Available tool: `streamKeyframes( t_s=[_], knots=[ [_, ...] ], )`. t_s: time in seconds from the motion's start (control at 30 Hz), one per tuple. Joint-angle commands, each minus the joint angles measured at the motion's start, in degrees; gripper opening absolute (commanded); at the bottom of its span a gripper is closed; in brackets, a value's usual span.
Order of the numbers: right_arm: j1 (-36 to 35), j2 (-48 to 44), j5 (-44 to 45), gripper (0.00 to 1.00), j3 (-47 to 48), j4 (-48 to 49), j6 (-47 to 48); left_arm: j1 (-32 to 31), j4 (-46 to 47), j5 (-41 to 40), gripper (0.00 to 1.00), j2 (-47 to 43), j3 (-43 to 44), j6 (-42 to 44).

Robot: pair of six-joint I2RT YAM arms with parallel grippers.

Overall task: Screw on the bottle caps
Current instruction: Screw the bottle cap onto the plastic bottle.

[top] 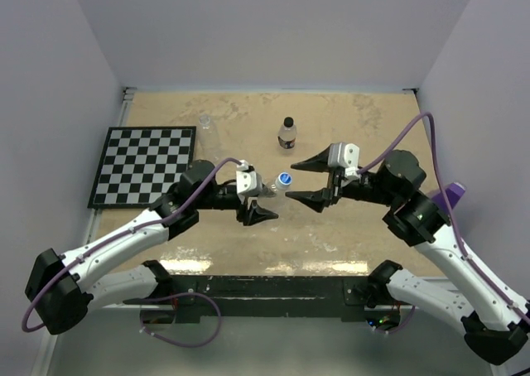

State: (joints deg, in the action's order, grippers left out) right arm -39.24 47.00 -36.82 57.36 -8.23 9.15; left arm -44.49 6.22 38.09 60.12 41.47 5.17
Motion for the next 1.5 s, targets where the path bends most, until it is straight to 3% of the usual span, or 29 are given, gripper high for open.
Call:
streamKeyframes(
  t_s=[0.0, 0.37, 0.53, 0.8, 0.93, 1.23, 1.4, 1.47],
  knots=[
    [3.03, 1.33, -9.84, 0.61, 3.02, 0.76, 3.07, 0.63, 3.71, 8.93, 0.00, -0.26, 1.15, 1.51],
    [5.41, 5.20, -20.66, 0.53, 4.78, 2.25, 1.49, 0.63, 5.47, 11.66, 0.00, 1.23, 1.86, 1.95],
    [5.41, 6.43, -21.98, 0.43, 4.77, 3.66, -0.44, 0.63, 4.77, 11.75, 0.00, 1.49, 2.73, 2.65],
    [5.41, 8.10, -19.80, 0.00, 5.04, 2.60, -2.02, 0.63, 4.07, 9.39, 0.00, 1.32, 3.96, 3.36],
    [5.41, 8.54, -11.72, 0.00, 5.13, 1.56, -4.66, -0.85, 2.84, -2.97, 0.00, 0.44, 5.02, 2.83],
    [5.14, 9.33, 14.73, 0.00, 2.05, 2.78, -16.26, -15.27, 3.44, -49.99, 0.00, 2.19, 8.97, 0.64],
    [2.25, 10.04, 28.01, 0.00, 1.26, 1.99, -21.18, -21.59, 5.12, -70.13, 0.00, 6.67, 12.66, -2.36],
    [1.54, 9.78, 31.26, 0.00, -0.14, 3.21, -23.64, -22.92, 6.08, -74.20, 0.00, 8.17, 13.89, -2.62]
  ],
)
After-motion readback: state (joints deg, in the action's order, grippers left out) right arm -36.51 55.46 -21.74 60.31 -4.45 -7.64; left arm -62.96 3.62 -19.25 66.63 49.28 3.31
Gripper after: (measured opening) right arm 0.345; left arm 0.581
